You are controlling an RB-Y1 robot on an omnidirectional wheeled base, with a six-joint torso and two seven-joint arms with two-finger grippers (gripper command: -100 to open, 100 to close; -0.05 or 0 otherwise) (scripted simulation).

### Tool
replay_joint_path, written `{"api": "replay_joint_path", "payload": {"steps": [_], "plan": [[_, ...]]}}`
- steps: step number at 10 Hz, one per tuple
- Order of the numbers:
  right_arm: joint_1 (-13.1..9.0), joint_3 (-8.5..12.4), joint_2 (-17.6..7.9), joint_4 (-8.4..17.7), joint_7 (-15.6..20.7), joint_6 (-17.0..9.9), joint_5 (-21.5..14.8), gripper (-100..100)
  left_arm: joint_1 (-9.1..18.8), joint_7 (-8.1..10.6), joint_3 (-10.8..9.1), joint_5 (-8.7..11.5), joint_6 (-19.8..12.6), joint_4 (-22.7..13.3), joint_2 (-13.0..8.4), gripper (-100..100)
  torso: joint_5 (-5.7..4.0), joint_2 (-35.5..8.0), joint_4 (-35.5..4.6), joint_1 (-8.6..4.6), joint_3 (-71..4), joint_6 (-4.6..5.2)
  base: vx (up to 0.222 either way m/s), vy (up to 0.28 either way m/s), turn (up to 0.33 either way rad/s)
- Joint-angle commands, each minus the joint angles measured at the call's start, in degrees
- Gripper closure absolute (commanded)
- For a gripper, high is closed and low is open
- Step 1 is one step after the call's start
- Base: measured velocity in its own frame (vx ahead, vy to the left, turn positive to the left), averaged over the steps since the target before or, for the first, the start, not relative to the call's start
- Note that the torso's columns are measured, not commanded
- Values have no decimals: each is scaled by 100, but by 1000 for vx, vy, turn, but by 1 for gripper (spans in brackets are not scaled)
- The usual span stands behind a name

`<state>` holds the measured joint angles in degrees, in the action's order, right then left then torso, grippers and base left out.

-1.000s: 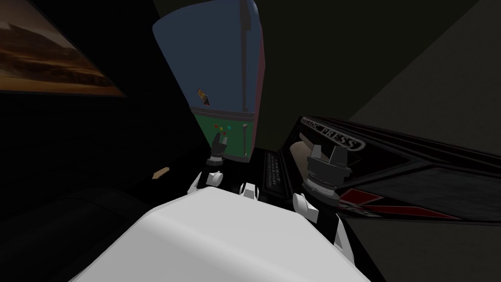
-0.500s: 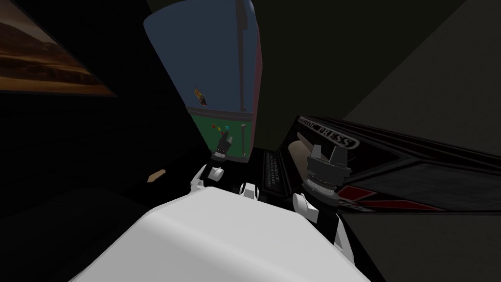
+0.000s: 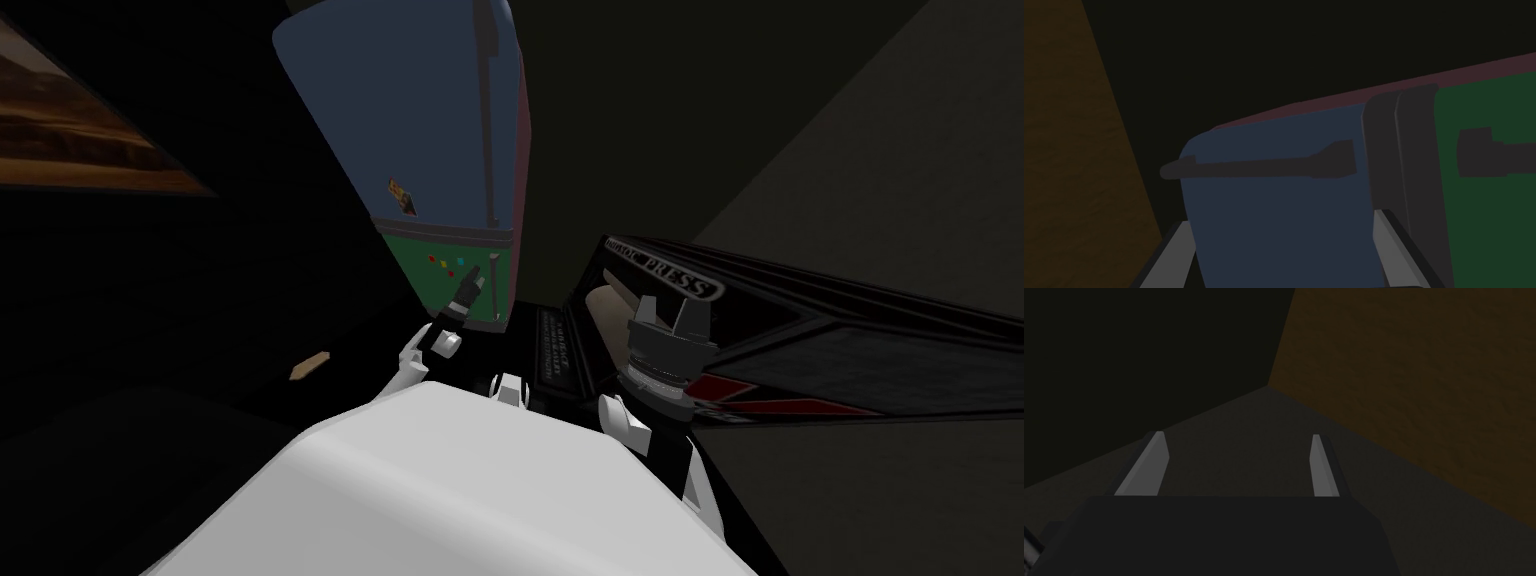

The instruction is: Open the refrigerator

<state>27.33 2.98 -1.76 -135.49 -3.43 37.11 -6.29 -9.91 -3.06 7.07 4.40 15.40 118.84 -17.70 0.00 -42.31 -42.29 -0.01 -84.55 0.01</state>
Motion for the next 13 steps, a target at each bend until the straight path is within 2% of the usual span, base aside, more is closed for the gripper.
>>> {"api": "replay_joint_path", "payload": {"steps": [1,2,3,5,6,7,8,10,11,12,13], "plan": [[0,0,0,0,0,0,0,0,307,62,65,53,-346,-113,-205,-100,0,2,1,0,-1,0,6,2,-32],[0,0,0,0,0,0,0,0,527,99,114,85,-542,-201,-338,-100,0,1,1,2,-1,-2,6,1,-48],[0,0,0,0,0,0,0,0,527,99,114,85,-566,-201,-338,-100,0,3,1,1,-2,0,5,2,-32],[0,0,0,0,0,0,0,0,937,176,216,153,-932,-394,-618,-100,0,3,1,1,-2,0,7,1,-69],[0,0,0,0,0,0,0,0,984,176,216,153,-1023,-394,-618,-100,0,4,1,1,-3,0,9,3,-37],[0,0,0,0,0,0,0,0,1220,215,268,188,-1237,-499,-766,-100,1,3,1,2,-2,-2,8,2,-62],[0,0,0,0,0,0,0,0,1220,215,268,188,-1259,-499,-766,-100,0,2,1,1,-2,0,6,2,-30],[0,0,0,0,0,0,0,0,1662,297,374,258,-1635,-729,-1077,-100,0,2,1,1,-1,1,7,0,-71],[0,0,0,0,0,0,0,0,1703,297,374,258,-1744,-729,-1077,-100,0,3,1,0,-2,0,9,2,-38],[0,0,0,0,0,0,0,0,1949,339,427,293,-1956,-856,-1241,-100,1,2,1,1,-1,-2,8,2,-50],[0,0,0,0,0,0,0,0,1949,339,427,293,-1991,-856,-1241,-100,1,2,1,2,-1,-1,6,4,-39]]}}
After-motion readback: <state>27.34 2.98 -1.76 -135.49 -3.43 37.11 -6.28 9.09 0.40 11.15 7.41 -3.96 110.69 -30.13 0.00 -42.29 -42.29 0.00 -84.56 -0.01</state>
